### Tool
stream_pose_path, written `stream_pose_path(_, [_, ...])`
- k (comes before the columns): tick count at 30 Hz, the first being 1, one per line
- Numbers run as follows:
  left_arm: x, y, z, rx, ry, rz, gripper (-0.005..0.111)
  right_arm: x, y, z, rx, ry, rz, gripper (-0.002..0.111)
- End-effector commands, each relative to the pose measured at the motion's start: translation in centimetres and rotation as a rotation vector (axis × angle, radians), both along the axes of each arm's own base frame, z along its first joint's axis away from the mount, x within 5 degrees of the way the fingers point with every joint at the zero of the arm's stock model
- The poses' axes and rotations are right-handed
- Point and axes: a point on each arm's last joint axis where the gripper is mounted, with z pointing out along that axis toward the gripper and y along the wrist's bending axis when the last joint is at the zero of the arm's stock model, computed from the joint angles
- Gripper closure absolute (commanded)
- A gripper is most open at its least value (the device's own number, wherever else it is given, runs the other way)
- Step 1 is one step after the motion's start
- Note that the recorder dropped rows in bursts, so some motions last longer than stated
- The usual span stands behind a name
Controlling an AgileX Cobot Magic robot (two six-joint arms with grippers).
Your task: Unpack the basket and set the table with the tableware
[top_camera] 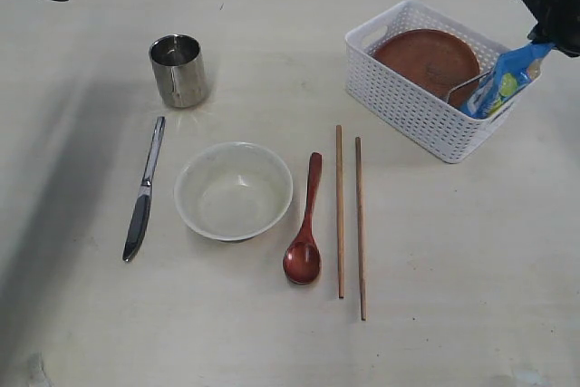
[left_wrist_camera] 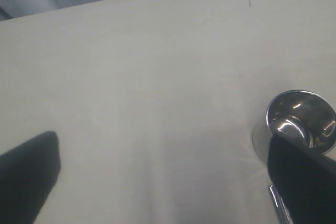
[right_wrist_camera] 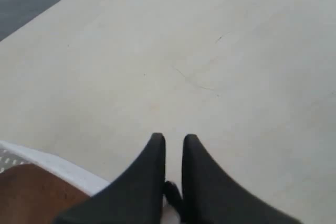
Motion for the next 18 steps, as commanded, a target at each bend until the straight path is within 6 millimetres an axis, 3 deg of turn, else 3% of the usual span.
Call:
stream_pose_path(1, [-0.2,0.0,0.0,-0.013,0.000,0.008,0.001,-0.1,-0.1,-0.1,0.006,0.007,-0.007,0.109])
stream_pose_path(8, [-0.2,0.0,0.0,-0.013,-0.002,0.008,0.001,-0.2,-0.1,1.5,0.010,-0.048,-0.017,0.109])
stream_pose_path(18, [-0.2,0.0,0.0,-0.014,-0.003,0.007,0.001,-1.4,0.3,6.4,-0.027,-0.178,0.014,0.109])
